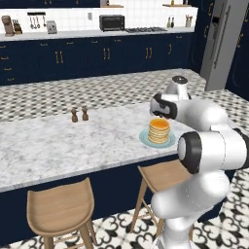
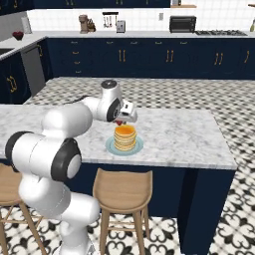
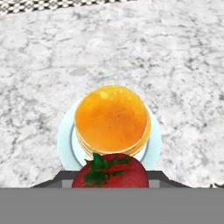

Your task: Take the strawberry from the fridge and place it on top of the pancake, located on the dining counter.

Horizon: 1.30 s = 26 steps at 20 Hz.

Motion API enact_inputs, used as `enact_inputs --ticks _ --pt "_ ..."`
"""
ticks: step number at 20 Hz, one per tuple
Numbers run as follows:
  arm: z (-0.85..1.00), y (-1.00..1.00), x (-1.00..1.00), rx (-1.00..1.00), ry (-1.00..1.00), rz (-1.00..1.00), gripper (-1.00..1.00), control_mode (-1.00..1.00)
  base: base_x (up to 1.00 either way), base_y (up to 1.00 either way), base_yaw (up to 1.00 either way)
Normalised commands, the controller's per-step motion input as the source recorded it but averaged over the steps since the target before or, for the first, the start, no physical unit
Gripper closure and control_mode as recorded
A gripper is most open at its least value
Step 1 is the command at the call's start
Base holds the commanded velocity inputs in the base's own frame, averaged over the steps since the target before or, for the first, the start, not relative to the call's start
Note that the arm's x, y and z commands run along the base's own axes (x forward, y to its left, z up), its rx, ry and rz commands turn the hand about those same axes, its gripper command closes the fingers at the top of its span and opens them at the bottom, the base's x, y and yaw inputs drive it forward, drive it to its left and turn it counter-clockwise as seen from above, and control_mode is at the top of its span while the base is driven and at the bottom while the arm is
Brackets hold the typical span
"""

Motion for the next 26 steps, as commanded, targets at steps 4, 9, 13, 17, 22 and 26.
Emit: enact_inputs --ticks 4,9,13,17,22,26 --pt "-0.36 0.0 0.27 0.0 0.16 0.0 1.0 -1.0 0.0 0.0 0.0" --pt "-0.19 -0.07 0.0 0.0 0.13 0.0 1.0 -1.0 0.0 0.0 0.0" --pt "-0.16 -0.07 0.01 0.0 0.02 0.0 1.0 -1.0 0.0 0.0 0.0" --pt "-0.34 0.0 0.26 0.0 0.0 0.0 1.0 -1.0 0.0 0.0 0.0" --pt "-0.37 0.0 0.12 -0.01 0.0 0.0 1.0 -1.0 0.0 0.0 0.0" --pt "-0.18 0.0 0.0 0.0 0.0 0.0 1.0 -1.0 0.0 0.0 0.0"
